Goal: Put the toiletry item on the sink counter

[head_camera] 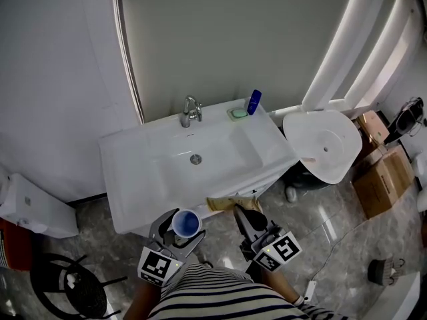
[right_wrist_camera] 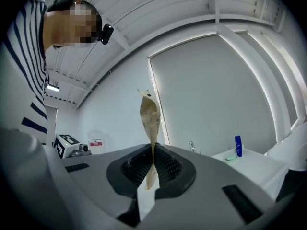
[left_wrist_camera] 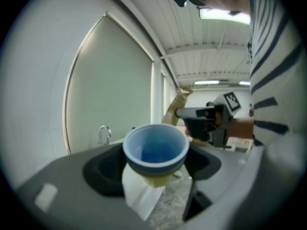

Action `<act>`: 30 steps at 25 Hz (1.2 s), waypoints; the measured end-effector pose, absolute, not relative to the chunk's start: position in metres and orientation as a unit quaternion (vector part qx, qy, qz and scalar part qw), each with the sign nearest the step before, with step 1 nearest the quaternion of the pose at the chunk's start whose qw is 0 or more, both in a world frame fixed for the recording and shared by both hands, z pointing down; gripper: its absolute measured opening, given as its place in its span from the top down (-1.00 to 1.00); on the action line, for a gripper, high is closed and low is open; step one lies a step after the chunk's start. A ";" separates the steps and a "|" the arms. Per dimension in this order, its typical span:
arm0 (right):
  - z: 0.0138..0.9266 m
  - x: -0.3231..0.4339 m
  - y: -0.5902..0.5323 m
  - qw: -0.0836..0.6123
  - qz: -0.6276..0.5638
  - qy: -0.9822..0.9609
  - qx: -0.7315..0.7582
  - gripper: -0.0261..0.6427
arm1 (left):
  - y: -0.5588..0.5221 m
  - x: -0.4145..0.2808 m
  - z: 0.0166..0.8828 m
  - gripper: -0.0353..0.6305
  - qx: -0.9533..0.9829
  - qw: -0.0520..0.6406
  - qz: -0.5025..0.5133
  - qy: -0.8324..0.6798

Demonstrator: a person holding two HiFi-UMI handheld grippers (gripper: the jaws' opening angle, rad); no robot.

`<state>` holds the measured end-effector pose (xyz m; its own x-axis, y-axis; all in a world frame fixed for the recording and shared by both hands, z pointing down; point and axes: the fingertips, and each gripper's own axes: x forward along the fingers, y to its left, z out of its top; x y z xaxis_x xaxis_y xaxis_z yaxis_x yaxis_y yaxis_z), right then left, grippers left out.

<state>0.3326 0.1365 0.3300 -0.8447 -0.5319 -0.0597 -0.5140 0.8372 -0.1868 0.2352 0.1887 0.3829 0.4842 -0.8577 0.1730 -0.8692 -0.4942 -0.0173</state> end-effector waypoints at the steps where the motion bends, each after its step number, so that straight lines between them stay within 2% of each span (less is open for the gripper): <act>1: 0.331 0.329 0.130 0.054 -0.083 0.957 -0.273 0.88 | 0.182 0.232 0.384 -0.22 0.861 0.037 0.077 -0.502; 14: 0.319 0.242 0.014 0.049 -0.061 0.961 -0.266 0.88 | 0.055 0.144 0.379 -0.22 0.859 0.028 0.061 -0.507; 30: 0.311 0.123 -0.060 0.006 -0.009 0.970 -0.241 0.88 | -0.022 0.027 0.377 -0.21 0.853 0.004 0.062 -0.518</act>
<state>0.1230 -0.0604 0.3106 -0.8838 -0.4679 -0.0081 -0.4677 0.8837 -0.0200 0.0271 -0.0219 0.3771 0.4563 -0.8830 0.1098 -0.8839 -0.4640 -0.0581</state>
